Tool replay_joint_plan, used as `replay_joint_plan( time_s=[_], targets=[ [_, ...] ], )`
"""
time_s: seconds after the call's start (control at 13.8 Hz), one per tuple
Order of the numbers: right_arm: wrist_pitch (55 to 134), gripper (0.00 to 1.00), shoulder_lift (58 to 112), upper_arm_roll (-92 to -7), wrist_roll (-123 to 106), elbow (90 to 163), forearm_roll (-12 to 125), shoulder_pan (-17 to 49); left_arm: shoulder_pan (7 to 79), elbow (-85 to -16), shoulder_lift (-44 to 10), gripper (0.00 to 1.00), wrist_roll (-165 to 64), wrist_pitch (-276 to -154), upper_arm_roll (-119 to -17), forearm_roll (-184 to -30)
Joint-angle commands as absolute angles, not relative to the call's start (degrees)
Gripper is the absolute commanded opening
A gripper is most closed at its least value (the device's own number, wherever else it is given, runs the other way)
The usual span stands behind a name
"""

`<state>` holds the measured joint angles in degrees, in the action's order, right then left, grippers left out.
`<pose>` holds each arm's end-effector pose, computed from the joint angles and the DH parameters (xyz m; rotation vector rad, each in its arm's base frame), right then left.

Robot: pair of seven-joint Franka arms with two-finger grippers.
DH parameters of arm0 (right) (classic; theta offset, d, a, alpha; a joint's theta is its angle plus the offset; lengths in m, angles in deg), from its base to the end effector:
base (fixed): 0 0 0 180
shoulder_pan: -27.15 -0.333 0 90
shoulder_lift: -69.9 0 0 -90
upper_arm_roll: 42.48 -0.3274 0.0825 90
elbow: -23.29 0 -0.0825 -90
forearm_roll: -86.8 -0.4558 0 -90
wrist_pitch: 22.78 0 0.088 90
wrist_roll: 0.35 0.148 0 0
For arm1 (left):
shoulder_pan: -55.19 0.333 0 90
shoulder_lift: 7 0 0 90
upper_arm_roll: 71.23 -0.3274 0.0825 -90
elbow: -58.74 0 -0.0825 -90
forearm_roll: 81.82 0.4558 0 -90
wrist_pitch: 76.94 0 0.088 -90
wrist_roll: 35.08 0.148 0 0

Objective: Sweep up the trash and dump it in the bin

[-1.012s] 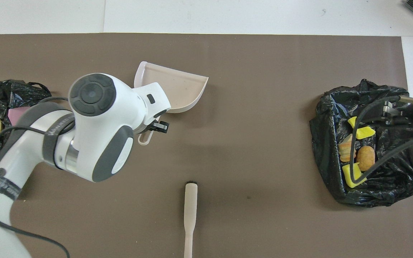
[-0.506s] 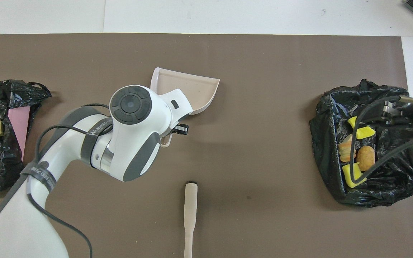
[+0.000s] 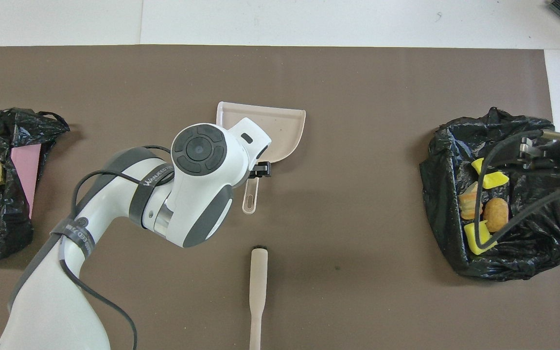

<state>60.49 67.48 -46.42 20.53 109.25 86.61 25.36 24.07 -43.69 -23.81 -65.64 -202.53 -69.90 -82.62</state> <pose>0.5964 0.0613 0.6484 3.1135 -0.4136 -0.0075 0.6037 -0.3841 0.3346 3.0650 -0.0370 0.1303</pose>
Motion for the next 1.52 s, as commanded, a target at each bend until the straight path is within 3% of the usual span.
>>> replay_joint_plan(
  time_s=[0.0,0.43,1.16,1.45],
  targets=[
    [60.72,1.0,66.2,-46.61,19.17,110.74,85.3,26.45,27.49,-41.99,-22.83,1.0,-65.58,-200.17,-69.74,-80.6],
    [60.72,1.0,66.2,-46.61,19.25,110.66,85.3,26.45,36.1,-37.94,-21.69,1.0,-57.69,-196.13,-69.74,-80.59],
    [60.72,1.0,66.2,-46.61,19.17,110.66,85.22,26.45,50.17,-38.38,-11.85,1.0,-31.77,-182.6,-69.74,-81.56],
    [60.72,1.0,66.2,-46.53,19.25,110.66,85.22,26.45,50.8,-37.76,-9.47,1.0,-31.65,-179.26,-69.74,-81.38]
  ],
)
